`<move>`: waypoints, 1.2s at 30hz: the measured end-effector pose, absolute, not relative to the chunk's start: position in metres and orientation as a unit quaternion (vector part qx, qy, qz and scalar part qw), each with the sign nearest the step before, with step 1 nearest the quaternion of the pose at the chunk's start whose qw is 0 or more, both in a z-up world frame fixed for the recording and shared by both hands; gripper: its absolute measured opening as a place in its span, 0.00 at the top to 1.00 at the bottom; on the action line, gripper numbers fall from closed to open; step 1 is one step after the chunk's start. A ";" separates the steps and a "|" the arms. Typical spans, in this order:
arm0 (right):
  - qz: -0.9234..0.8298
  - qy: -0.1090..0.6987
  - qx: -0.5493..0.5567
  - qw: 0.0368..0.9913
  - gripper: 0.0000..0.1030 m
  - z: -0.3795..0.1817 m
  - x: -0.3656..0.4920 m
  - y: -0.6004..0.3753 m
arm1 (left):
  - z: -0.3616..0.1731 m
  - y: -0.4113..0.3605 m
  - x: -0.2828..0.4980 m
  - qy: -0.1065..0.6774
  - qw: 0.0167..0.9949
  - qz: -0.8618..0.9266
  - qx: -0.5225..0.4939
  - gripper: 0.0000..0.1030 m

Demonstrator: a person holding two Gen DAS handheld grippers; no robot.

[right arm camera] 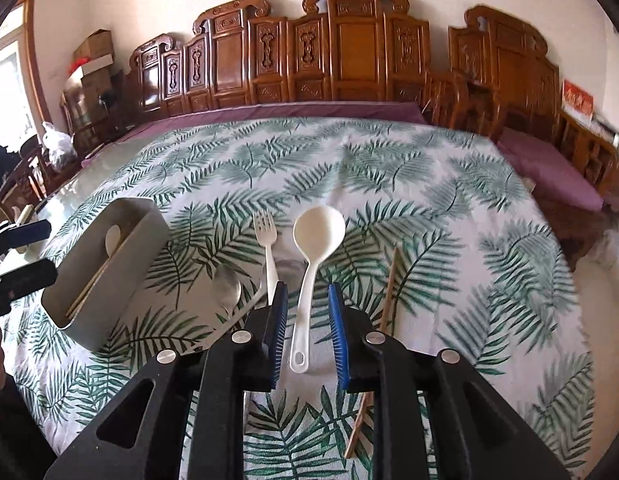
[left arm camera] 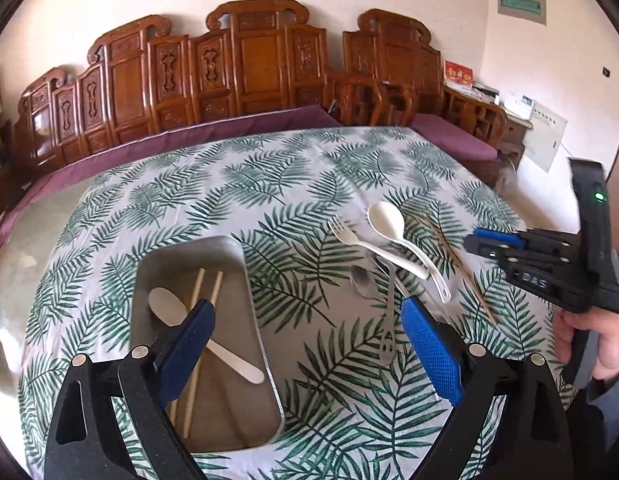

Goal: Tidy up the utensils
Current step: 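Move the right gripper to the white fork and spoon and close on them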

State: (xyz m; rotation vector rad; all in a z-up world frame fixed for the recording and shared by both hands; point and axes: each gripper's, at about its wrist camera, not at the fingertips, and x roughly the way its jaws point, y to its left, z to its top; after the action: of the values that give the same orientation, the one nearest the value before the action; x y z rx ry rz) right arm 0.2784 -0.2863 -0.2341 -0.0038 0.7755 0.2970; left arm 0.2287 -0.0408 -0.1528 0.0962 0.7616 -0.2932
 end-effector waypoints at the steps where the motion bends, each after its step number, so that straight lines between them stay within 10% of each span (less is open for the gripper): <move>1: 0.151 0.379 -0.004 0.913 0.74 -0.238 0.282 -0.284 | -0.154 -0.043 0.228 0.371 0.916 -0.143 0.049 0.12; 32: 0.219 0.452 -0.030 0.864 0.74 -0.281 0.336 -0.246 | -0.197 -0.078 0.237 0.406 0.904 -0.114 0.065 0.12; 36: 0.221 0.453 -0.030 0.863 0.86 -0.282 0.333 -0.252 | -0.201 -0.082 0.242 0.407 0.904 -0.100 0.085 0.12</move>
State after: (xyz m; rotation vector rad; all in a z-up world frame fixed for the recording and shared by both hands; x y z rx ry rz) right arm 0.3332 -0.2516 -0.2824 -0.0620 0.9494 0.4638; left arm 0.2420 -0.0815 -0.2015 0.1748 0.8414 -0.2067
